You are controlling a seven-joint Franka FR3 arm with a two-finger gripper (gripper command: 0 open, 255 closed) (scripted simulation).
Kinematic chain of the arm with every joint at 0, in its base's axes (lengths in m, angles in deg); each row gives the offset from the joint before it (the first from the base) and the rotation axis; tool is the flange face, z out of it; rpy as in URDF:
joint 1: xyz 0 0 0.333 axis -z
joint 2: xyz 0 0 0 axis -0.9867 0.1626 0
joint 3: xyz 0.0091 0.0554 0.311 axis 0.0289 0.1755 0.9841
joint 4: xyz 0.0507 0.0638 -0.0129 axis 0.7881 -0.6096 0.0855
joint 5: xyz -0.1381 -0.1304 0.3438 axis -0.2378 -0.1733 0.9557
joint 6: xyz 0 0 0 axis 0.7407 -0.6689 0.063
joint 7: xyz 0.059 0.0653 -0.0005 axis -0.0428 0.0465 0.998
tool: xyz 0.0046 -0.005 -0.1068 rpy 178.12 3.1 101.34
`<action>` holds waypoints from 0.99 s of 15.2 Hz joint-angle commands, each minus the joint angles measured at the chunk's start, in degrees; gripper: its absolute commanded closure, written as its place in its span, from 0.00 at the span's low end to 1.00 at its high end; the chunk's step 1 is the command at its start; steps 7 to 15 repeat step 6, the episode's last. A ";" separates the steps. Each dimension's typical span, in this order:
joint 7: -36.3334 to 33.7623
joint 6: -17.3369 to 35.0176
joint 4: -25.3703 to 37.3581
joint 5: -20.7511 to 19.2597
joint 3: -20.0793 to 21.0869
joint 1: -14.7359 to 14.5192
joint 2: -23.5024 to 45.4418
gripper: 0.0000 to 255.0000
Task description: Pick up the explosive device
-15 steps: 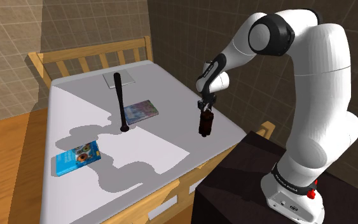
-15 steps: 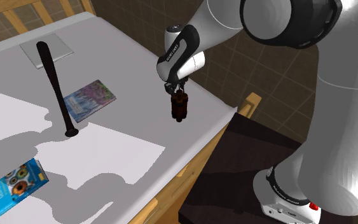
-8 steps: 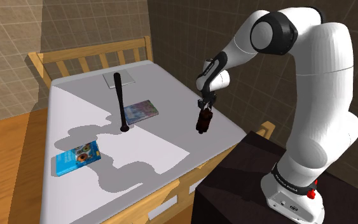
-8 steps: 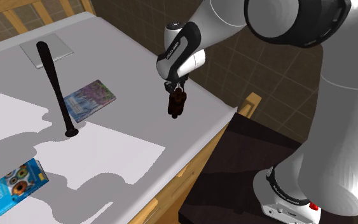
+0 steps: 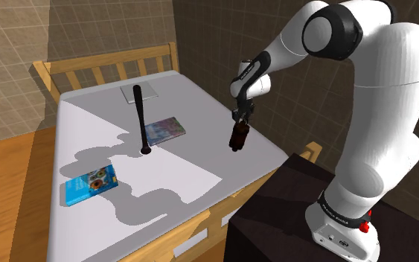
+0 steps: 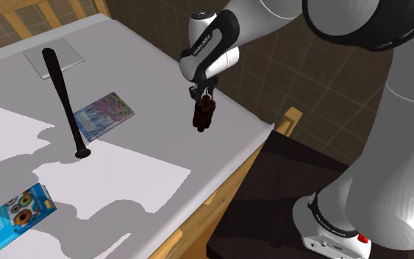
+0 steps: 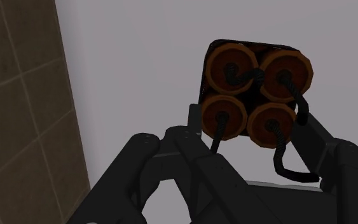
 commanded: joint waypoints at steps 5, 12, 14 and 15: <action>-0.29 -3.22 0.01 -0.62 -0.39 -0.26 -3.29 1.00; -0.29 -3.22 0.02 -0.62 -0.39 -0.26 -3.29 1.00; -0.29 -3.22 0.02 -0.62 -0.39 -0.26 -3.29 1.00; -0.29 -3.22 0.02 -0.62 -0.39 -0.26 -3.29 1.00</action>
